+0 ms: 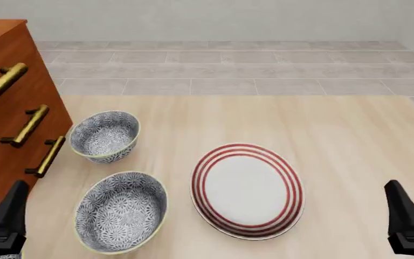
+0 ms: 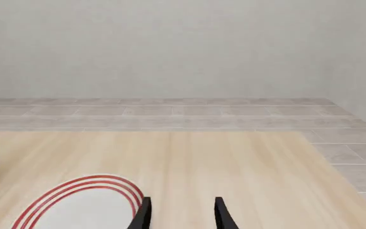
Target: Pick up the bowl and put it in the front on the plate.
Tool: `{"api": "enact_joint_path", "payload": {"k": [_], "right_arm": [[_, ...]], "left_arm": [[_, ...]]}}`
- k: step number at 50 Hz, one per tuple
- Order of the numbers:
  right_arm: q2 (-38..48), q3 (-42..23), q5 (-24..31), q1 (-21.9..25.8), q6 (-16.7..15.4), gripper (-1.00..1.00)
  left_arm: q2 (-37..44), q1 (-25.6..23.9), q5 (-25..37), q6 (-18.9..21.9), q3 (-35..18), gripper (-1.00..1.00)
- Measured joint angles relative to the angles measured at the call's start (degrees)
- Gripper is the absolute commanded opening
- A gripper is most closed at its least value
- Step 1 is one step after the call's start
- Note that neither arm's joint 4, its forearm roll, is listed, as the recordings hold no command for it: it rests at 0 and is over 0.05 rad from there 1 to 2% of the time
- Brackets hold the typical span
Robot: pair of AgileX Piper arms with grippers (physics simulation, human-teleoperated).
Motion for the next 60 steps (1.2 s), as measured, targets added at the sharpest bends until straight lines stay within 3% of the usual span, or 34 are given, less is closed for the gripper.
{"api": "enact_joint_path", "payload": {"k": [13, 33, 49, 60], "right_arm": [[4.0, -0.1, -3.4, 0.6, -0.8, 1.00], [25.3, -6.4, -14.9, 5.4, -2.9, 1.00], [40.4, -15.3, -17.1, 12.3, -4.8, 1.00], [48.0, -21.8, -15.5, 16.5, -5.2, 1.00]], "left_arm": [[0.2, 0.0, -0.1, 0.0, -0.1, 1.00], [0.3, 0.0, -0.1, 0.0, -0.2, 1.00], [0.3, 0.0, -0.1, 0.0, -0.2, 1.00], [0.3, 0.0, -0.1, 0.0, -0.2, 1.00]]}}
